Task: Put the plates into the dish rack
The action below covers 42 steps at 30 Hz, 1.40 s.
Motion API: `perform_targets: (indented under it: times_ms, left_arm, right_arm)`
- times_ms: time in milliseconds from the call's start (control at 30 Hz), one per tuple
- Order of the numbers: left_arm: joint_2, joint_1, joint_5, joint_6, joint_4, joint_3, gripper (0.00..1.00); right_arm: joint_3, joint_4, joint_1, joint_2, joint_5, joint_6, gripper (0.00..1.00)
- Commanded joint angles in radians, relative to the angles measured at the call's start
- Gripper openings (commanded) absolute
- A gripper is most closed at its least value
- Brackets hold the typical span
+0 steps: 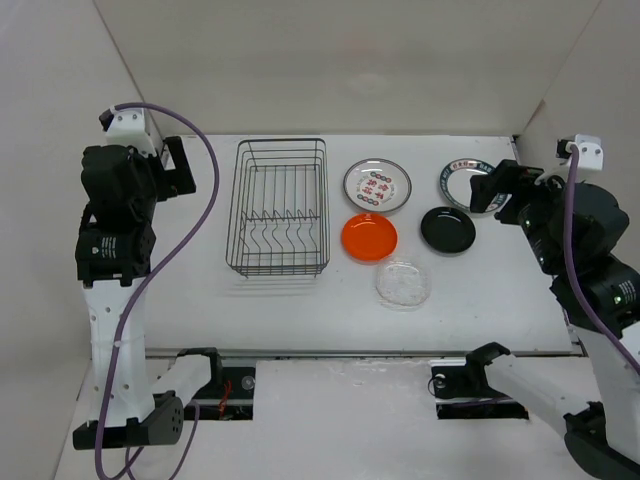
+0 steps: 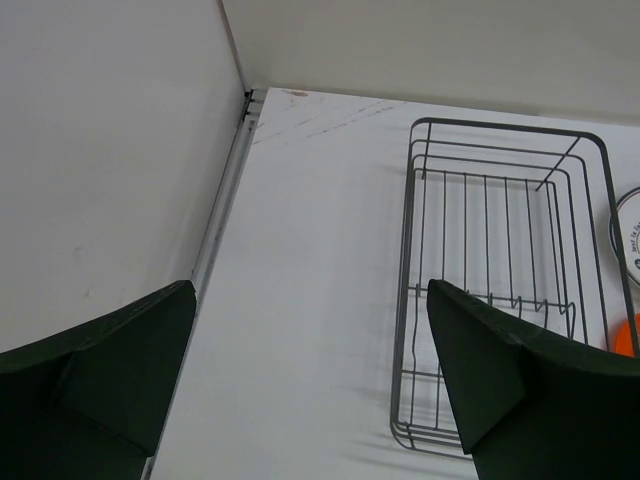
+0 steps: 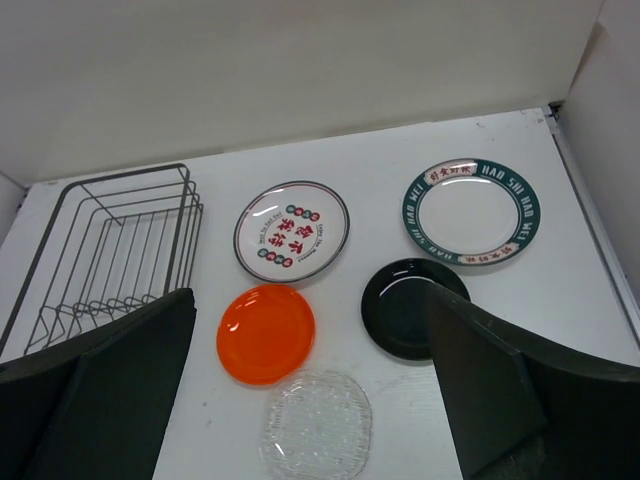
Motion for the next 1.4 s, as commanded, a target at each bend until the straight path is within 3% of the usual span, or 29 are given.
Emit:
perform_targets:
  times_ms: [0, 300, 500, 533, 700, 900, 1167, 1367]
  left_arm:
    - [0.006, 0.005, 0.015, -0.012, 0.046, -0.002, 1.00]
    - [0.015, 0.005, 0.046, -0.021, 0.028, -0.002, 1.00]
    - [0.052, 0.005, 0.099, -0.031, 0.028, 0.007, 1.00]
    - [0.061, 0.005, 0.128, -0.018, 0.028, 0.007, 1.00]
    - [0.080, 0.005, 0.207, 0.005, 0.028, -0.002, 1.00]
    - [0.109, 0.005, 0.288, 0.023, 0.016, -0.002, 1.00]
    - [0.196, 0.005, 0.446, 0.034, -0.032, 0.057, 1.00]
    - [0.264, 0.005, 0.478, 0.034, -0.055, 0.100, 0.95]
  right_arm:
    - [0.015, 0.023, 0.008, 0.004, 0.013, -0.006, 1.00]
    - [-0.072, 0.167, 0.008, 0.090, -0.077, -0.015, 1.00]
    - [-0.143, 0.395, -0.223, 0.355, -0.541, -0.038, 0.97]
    - [-0.143, 0.488, -0.295, 0.510, -0.673, -0.038, 0.93]
    - [-0.063, 0.512, -0.355, 0.740, -0.833, -0.066, 0.87]
    - [0.058, 0.503, -0.396, 0.990, -0.863, -0.086, 0.86]
    - [0.185, 0.423, -0.397, 1.199, -0.834, -0.086, 0.84]
    - [0.223, 0.405, -0.397, 1.274, -0.812, -0.049, 0.82]
